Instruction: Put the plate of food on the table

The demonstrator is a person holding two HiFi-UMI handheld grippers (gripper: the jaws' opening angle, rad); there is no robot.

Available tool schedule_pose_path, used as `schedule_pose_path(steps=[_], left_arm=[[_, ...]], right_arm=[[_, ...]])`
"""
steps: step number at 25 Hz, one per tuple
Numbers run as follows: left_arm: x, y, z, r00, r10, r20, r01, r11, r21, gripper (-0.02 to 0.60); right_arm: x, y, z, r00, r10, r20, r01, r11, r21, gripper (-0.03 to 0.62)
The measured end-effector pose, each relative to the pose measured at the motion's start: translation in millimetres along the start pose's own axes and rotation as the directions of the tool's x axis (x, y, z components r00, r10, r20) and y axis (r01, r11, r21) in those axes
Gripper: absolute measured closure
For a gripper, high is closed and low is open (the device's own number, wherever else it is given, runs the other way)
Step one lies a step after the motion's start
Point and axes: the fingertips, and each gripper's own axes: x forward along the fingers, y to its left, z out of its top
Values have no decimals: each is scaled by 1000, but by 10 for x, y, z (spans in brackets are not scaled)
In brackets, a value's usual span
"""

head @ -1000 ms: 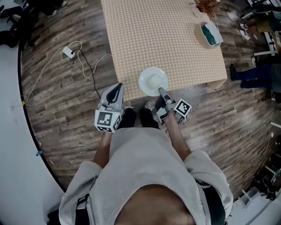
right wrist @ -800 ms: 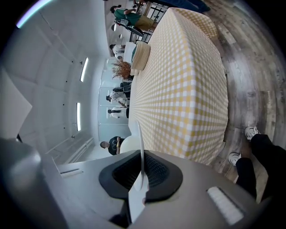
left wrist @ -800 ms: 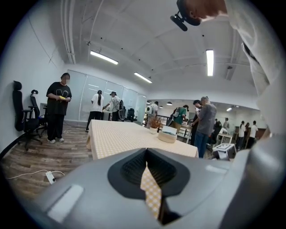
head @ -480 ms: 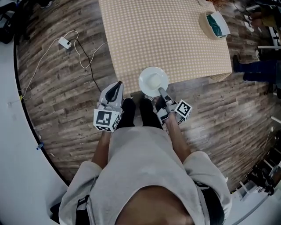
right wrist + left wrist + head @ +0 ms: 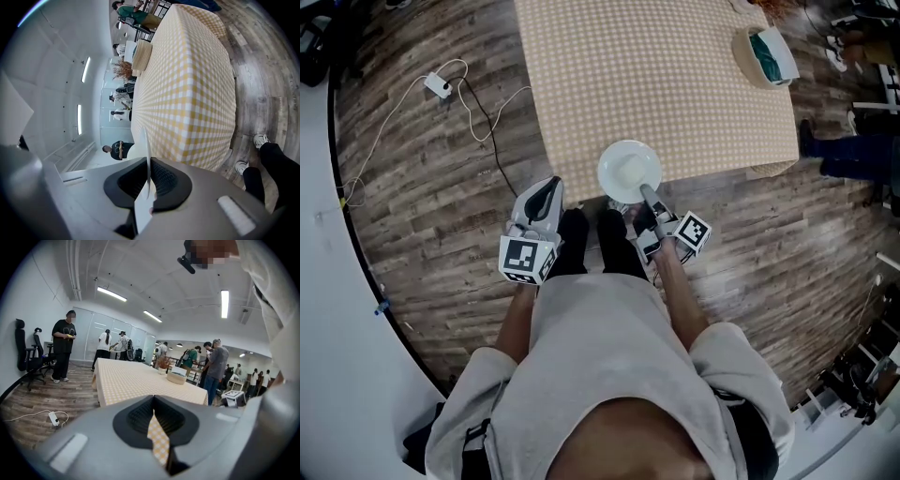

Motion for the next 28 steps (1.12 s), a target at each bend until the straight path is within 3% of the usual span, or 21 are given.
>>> schedule_pose_path(steps=[20,26,28], left_arm=[[-85,442,-73,992,117,-40,-119,992,-48,574],[-88,376,-63,994,103,-33,-104,993,-62,574],[-87,358,-64,994,101,-32,-103,992,-69,574]], right_arm=[[1466,559,900,998,55,-38,-57,998,-35,579],[1903,744,1181,997,67,-36,-69,997,-34,579],[2072,834,1284,994,109,-33,-110,994,-23,579]])
